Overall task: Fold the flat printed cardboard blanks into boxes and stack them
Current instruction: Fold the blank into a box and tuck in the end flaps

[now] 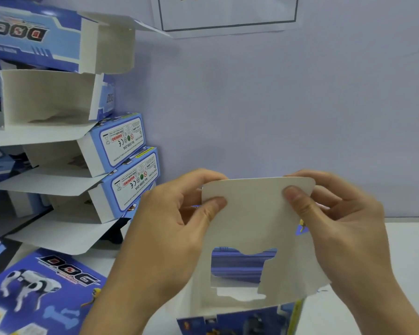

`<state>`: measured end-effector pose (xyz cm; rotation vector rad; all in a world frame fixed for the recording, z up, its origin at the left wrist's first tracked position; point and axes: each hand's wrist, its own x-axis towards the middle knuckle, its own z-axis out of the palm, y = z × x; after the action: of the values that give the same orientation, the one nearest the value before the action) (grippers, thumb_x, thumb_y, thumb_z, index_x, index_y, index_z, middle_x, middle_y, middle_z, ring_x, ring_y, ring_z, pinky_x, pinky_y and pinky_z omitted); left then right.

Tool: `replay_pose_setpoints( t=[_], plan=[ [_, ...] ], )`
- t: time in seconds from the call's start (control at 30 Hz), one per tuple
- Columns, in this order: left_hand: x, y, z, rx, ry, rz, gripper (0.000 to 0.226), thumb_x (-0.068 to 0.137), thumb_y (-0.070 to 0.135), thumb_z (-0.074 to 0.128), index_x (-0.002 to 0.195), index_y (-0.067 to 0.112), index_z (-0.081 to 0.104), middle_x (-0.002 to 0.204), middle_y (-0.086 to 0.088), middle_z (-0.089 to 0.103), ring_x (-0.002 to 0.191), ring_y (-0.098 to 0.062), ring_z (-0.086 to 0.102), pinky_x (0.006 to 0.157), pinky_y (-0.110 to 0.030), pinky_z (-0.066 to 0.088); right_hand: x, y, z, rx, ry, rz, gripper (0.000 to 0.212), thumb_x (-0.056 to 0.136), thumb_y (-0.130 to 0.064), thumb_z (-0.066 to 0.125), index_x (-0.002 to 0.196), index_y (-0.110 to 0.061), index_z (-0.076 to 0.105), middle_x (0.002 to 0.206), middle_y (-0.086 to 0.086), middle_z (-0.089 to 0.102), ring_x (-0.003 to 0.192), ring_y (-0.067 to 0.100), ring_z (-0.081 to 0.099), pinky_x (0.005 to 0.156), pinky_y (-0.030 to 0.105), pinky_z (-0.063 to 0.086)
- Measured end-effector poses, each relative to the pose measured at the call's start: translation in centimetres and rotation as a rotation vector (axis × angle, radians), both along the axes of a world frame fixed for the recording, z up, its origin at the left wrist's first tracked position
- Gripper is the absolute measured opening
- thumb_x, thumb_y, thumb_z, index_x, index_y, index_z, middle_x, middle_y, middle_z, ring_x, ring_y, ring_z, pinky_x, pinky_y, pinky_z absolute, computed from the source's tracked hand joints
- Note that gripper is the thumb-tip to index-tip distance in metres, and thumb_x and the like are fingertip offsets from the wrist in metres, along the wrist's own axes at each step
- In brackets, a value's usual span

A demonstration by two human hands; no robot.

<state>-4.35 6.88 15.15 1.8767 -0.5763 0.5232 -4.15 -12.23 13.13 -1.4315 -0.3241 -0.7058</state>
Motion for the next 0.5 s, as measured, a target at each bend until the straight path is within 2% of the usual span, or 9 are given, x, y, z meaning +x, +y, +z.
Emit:
replay_pose_setpoints(
  t=[0.07, 0.13, 0.23, 0.3, 0.4, 0.5],
  plan=[
    [-0.1, 0.5, 0.2, -0.057, 0.020, -0.069, 0.017, 0.085, 0.027, 0.070, 0.096, 0.040, 0.070, 0.082, 0.013, 0.077, 0.074, -0.009, 0.074, 0.066, -0.026, 0.059, -0.3, -0.2, 0.3, 0.010, -0.022, 0.002, 0.015, 0.068, -0.037, 0.071, 0.081, -0.032, 0.076, 0.075, -0.002, 0.076, 0.056, 0.012, 0.068, 0.050, 0.019, 0.050],
    [0.0, 1.4, 0.0, -0.151, 0.086, -0.176, 0.019, 0.081, 0.035, 0.074, 0.100, 0.037, 0.074, 0.087, 0.003, 0.079, 0.080, -0.018, 0.076, 0.071, -0.025, 0.060, -0.6, -0.6, 0.8, 0.012, -0.026, 0.002, 0.018, 0.067, -0.039, 0.072, 0.082, -0.031, 0.077, 0.074, -0.001, 0.076, 0.056, 0.014, 0.068, 0.049, 0.021, 0.051],
    [0.3, 3.2, -0.8, -0.254, 0.176, -0.296, 0.047, 0.076, 0.061, 0.073, 0.109, 0.029, 0.075, 0.097, -0.011, 0.078, 0.093, -0.029, 0.075, 0.080, -0.027, 0.059, -0.8, -1.6, 1.3, 0.059, 0.011, 0.054, 0.023, 0.063, -0.039, 0.073, 0.082, -0.029, 0.078, 0.073, 0.002, 0.076, 0.055, 0.016, 0.069, 0.047, 0.021, 0.053],
    [0.6, 3.7, -1.0, -0.325, 0.214, -0.307, 0.057, 0.073, 0.067, 0.072, 0.110, 0.024, 0.075, 0.102, -0.014, 0.077, 0.096, -0.031, 0.074, 0.080, -0.029, 0.059, -0.8, -2.1, 1.3, 0.071, 0.060, 0.099, 0.025, 0.061, -0.038, 0.074, 0.083, -0.027, 0.079, 0.074, 0.005, 0.076, 0.054, 0.020, 0.070, 0.046, 0.021, 0.052],
    [0.8, 3.2, -0.8, -0.369, 0.231, -0.354, 0.056, 0.071, 0.062, 0.077, 0.113, 0.025, 0.074, 0.104, -0.013, 0.076, 0.095, -0.029, 0.074, 0.078, -0.029, 0.058, -0.6, -2.0, 1.1, 0.020, 0.120, 0.173, 0.028, 0.066, -0.035, 0.080, 0.091, -0.023, 0.078, 0.080, 0.010, 0.077, 0.062, 0.025, 0.073, 0.052, 0.024, 0.055],
    [0.7, 2.1, -0.5, -0.261, 0.187, -0.287, 0.037, 0.075, 0.041, 0.082, 0.111, 0.035, 0.074, 0.094, -0.007, 0.078, 0.087, -0.022, 0.076, 0.073, -0.021, 0.057, -0.6, -1.2, 1.0, -0.079, 0.123, 0.218, 0.033, 0.067, -0.038, 0.082, 0.096, -0.024, 0.077, 0.086, 0.009, 0.078, 0.072, 0.027, 0.075, 0.058, 0.031, 0.058]
  ],
)
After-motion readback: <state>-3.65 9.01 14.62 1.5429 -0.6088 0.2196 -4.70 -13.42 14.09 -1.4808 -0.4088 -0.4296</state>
